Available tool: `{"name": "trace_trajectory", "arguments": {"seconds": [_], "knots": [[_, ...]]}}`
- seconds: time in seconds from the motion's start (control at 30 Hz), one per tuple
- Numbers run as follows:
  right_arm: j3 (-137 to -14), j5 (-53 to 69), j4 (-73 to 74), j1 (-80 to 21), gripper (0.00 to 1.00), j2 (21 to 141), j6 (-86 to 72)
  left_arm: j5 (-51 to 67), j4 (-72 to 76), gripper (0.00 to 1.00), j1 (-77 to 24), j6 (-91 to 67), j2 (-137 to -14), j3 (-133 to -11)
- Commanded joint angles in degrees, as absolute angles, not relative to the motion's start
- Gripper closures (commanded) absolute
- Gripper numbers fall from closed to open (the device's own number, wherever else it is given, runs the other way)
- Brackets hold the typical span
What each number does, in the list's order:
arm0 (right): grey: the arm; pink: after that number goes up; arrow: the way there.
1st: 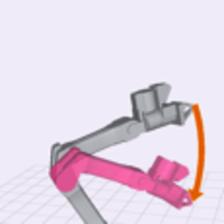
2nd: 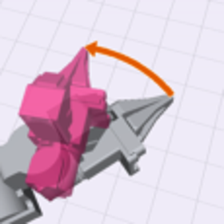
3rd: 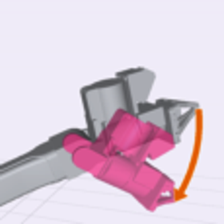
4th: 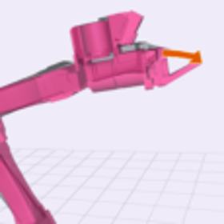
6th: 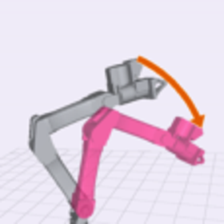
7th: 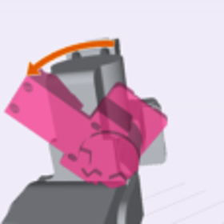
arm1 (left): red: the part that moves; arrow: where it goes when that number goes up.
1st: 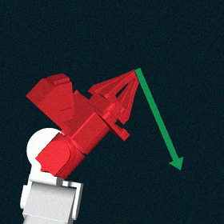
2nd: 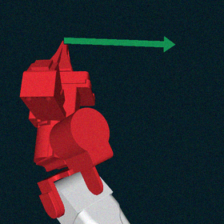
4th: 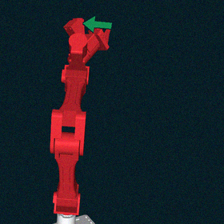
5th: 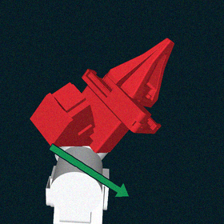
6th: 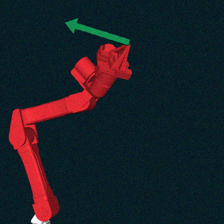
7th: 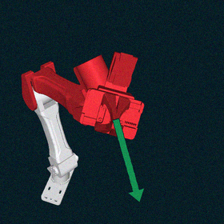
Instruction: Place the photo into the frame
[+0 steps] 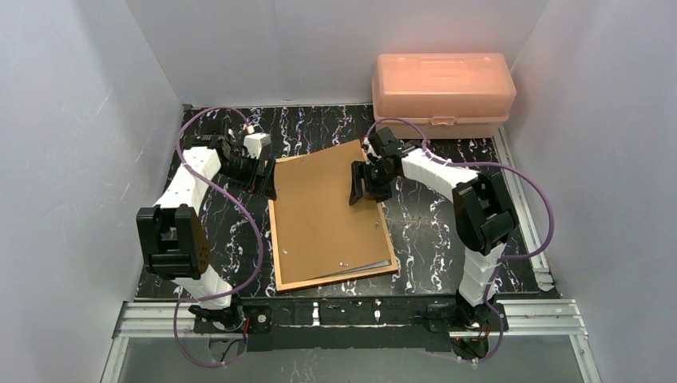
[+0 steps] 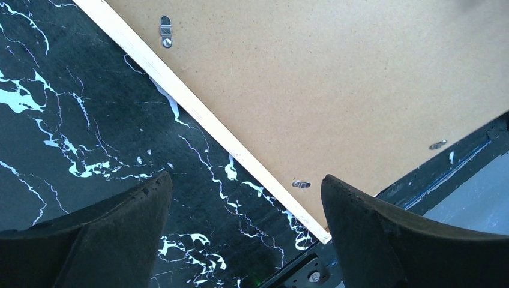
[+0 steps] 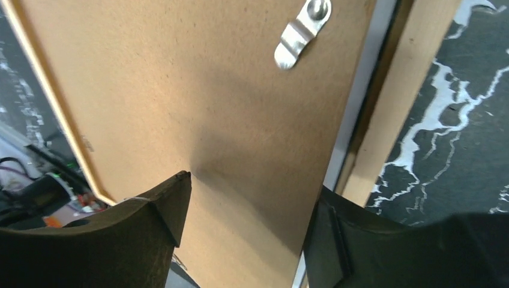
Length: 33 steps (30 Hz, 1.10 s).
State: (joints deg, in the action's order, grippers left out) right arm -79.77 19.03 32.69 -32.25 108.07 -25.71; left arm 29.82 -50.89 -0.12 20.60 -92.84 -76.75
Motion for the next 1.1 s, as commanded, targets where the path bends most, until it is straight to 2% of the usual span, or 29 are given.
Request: {"name": "trace_trajectory", "arguments": {"seconds": [0.0,0.07,0.1,0.43,0.67,0.9,1.0,1.07], "knots": [[-82.39,12.89,37.01,-32.71,0.23,108.92,-21.63,31.00,-51.68,0.07,-0.09,21.61,-88.84,-75.92],[-82.69,12.20,37.40,-32.76,0.05,109.06,-21.37,30.85,-51.81,0.07,-0.09,21.75,-88.86,-76.00],[-82.71,11.93,37.54,-32.73,0.02,109.18,-21.22,30.89,-51.85,0.06,-0.09,21.79,-88.87,-76.01],[-83.91,9.91,37.86,-32.73,0.02,108.15,-20.38,30.59,-51.99,0.06,1.77,21.95,-88.59,-75.72],[-84.04,10.96,34.35,-32.78,0.10,106.94,-21.58,30.43,-52.29,0.08,2.39,21.95,-89.42,-75.86],[-82.49,12.38,27.31,-33.23,0.22,103.71,-24.96,31.87,-52.34,0.17,2.82,22.26,-91.16,-74.35],[-80.24,14.95,21.94,-33.94,0.33,102.32,-26.88,32.62,-52.32,0.23,2.77,23.58,-91.94,-72.43],[-78.58,16.52,17.77,-35.21,0.44,102.07,-28.29,32.50,-51.85,0.28,2.89,23.68,-92.72,-71.19]]}}
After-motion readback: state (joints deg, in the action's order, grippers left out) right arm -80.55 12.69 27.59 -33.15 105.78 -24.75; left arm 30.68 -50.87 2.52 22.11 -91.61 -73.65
